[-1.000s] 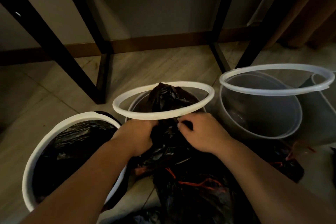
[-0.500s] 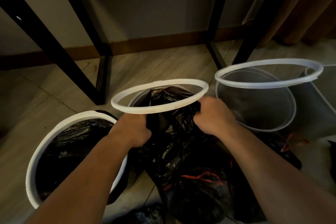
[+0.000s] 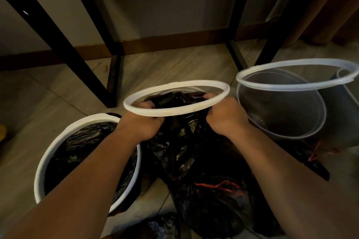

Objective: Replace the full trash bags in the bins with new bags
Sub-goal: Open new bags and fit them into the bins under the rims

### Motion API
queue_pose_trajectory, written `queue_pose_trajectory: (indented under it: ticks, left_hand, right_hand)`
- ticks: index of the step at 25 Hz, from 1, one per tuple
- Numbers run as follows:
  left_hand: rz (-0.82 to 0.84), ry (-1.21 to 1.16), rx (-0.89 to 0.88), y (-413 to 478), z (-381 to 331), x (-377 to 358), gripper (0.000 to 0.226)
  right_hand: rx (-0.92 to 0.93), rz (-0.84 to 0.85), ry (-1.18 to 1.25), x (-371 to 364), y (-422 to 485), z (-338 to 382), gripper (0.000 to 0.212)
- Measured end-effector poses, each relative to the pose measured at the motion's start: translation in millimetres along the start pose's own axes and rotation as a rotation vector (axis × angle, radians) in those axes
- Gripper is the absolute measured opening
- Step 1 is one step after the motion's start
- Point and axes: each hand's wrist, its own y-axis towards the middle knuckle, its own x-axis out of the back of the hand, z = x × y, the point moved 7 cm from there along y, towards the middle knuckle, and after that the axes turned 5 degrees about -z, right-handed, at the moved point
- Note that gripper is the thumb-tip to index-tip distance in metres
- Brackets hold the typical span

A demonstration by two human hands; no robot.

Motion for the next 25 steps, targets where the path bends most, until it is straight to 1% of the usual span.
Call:
queue_pose_trajectory:
  ticks: [1, 2, 3, 5, 6, 7, 9, 10, 11, 12, 13, 14, 15, 16, 17, 18, 20, 21, 22, 23, 24, 25]
  left_hand:
    - [-0.096, -0.055, -0.016, -2.1, -2.1, 3.9, 0.027]
    - [-0.142, -0.1, -0.011, -6.4, -3.7, 3.0, 0.028]
    - [-0.125, -0.138, -0.002, -10.8, -4.1, -4.8, 0.025]
    - [0.067, -0.075, 0.082, -19.5, -3.1, -27.6, 0.01]
    - [0.131, -0.018, 0.09, -22.1, -2.9, -33.1, 0.02]
    - [0.139, 0.017, 0.068, -22.1, -3.3, -32.9, 0.027]
    - [0.053, 0.057, -0.019, -20.4, -8.4, -22.2, 0.042]
    - [0.043, 0.078, -0.034, -20.2, -8.5, -19.5, 0.053]
    - [0.043, 0.082, -0.021, -18.8, -6.2, -18.1, 0.065]
    - [0.072, 0.109, 0.026, -17.2, -2.9, -18.0, 0.073]
    - [0.091, 0.135, 0.063, -14.8, 0.1, -19.1, 0.074]
    - [0.097, 0.147, 0.082, -12.9, 0.3, -19.4, 0.065]
    - [0.079, 0.136, 0.073, -10.5, -1.2, -19.0, 0.049]
    - [0.039, 0.117, 0.072, -10.6, -4.6, -15.5, 0.03]
    - [-0.013, 0.079, 0.074, -11.0, -6.3, -12.5, 0.014]
    - [-0.053, 0.035, 0.094, -15.1, -5.7, -10.0, 0.01]
    - [-0.093, -0.093, 0.198, -30.8, 3.0, -4.0, 0.015]
    - [-0.091, -0.188, 0.274, -41.2, 10.0, -1.1, 0.022]
    - [-0.073, -0.275, 0.345, -51.6, 17.1, 1.1, 0.034]
    - [-0.055, -0.335, 0.381, -61.1, 21.3, 2.4, 0.047]
    - [-0.043, -0.327, 0.366, -68.2, 21.1, 2.8, 0.059]
    - [-0.042, -0.273, 0.317, -73.1, 16.8, 2.7, 0.067]
  right_hand:
    - [0.001, -0.067, 0.035, 4.0, -1.1, -0.5, 0.037]
    - [-0.001, -0.115, 0.083, 7.0, -3.1, -2.3, 0.036]
    - [-0.008, -0.128, 0.131, 7.7, -5.1, -5.1, 0.039]
    - [-0.023, -0.062, 0.224, 3.6, -8.0, -10.4, 0.044]
    - [-0.039, -0.028, 0.278, 1.7, -8.5, -12.9, 0.043]
    - [-0.058, -0.011, 0.322, 1.3, -8.5, -15.7, 0.036]
    - [-0.094, -0.032, 0.34, 8.1, -9.4, -22.0, 0.018]
    - [-0.106, -0.023, 0.339, 12.8, -11.7, -24.8, 0.011]
    - [-0.1, 0.025, 0.337, 13.8, -14.3, -27.2, 0.018]
    - [-0.104, 0.109, 0.322, 11.0, -18.3, -29.8, 0.038]
    - [-0.135, 0.206, 0.291, 7.2, -24.3, -32.7, 0.054]
    - [-0.166, 0.292, 0.274, 2.2, -30.1, -35.7, 0.058]
    - [-0.188, 0.34, 0.308, -2.3, -34.8, -39.0, 0.053]
    - [-0.225, 0.328, 0.378, -3.8, -37.7, -42.8, 0.045]
    - [-0.262, 0.266, 0.449, -1.7, -38.1, -46.7, 0.038]
    - [-0.282, 0.164, 0.479, 3.2, -36.7, -52.3, 0.033]
    - [-0.288, -0.052, 0.475, 14.5, -33.4, -62.8, 0.026]
    - [-0.301, -0.115, 0.522, 16.8, -34.5, -65.2, 0.022]
    - [-0.327, -0.12, 0.622, 14.5, -36.1, -66.1, 0.02]
    - [-0.354, -0.076, 0.735, 8.8, -37.5, -65.7, 0.029]
    - [-0.373, 0.009, 0.819, 0.9, -38.7, -63.9, 0.049]
    - [-0.369, 0.1, 0.853, -4.7, -40.3, -60.8, 0.072]
